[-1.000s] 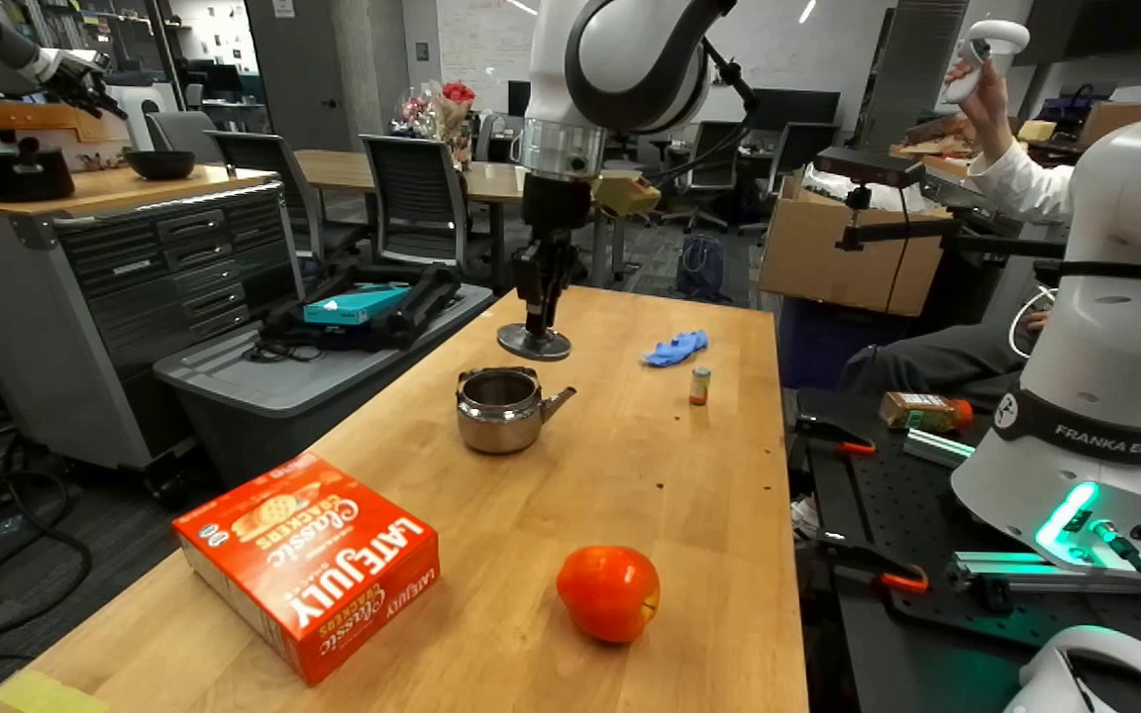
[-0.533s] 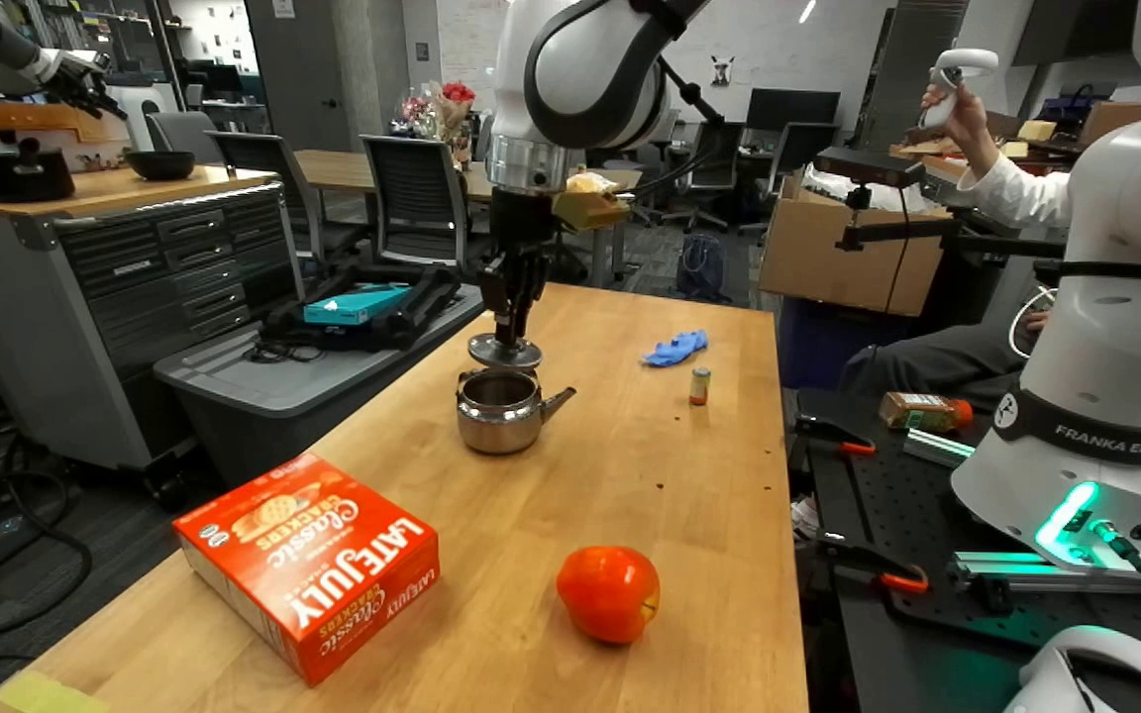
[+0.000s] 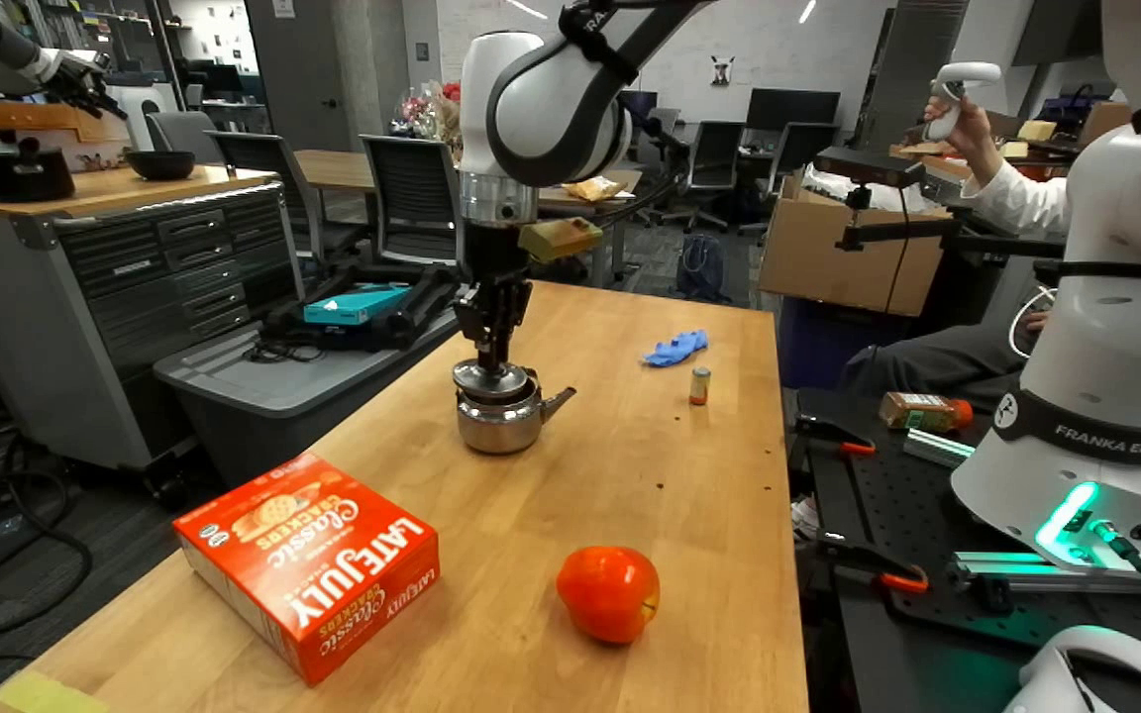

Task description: Take the lid and put it on the tea pot

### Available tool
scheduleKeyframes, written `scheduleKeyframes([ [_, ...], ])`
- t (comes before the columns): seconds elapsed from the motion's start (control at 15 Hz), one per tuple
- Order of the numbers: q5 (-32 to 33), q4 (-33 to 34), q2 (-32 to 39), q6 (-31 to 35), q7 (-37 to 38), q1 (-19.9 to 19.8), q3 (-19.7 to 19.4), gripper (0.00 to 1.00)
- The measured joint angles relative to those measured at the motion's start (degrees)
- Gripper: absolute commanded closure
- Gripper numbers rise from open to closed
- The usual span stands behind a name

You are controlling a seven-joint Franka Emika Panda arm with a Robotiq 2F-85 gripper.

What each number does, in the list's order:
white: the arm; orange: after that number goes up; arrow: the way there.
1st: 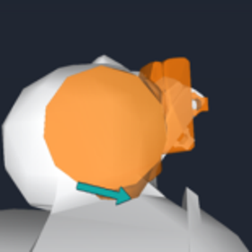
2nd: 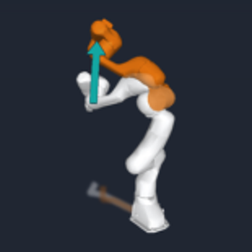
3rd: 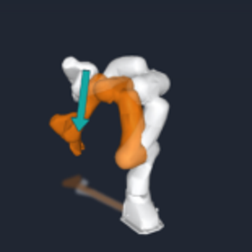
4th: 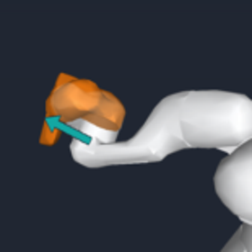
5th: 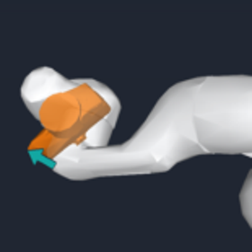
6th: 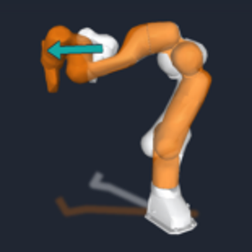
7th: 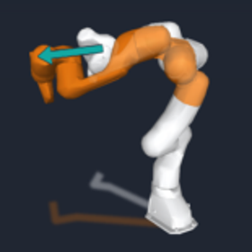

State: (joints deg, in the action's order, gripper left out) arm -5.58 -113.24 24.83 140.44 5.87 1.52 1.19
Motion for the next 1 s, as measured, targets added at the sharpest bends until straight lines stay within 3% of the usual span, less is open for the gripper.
scheduleKeyframes([
  [1.0, 5.52, 0.68, 1.84, -1.26, 1.89, 0.91, -1.03, 0.92],
])
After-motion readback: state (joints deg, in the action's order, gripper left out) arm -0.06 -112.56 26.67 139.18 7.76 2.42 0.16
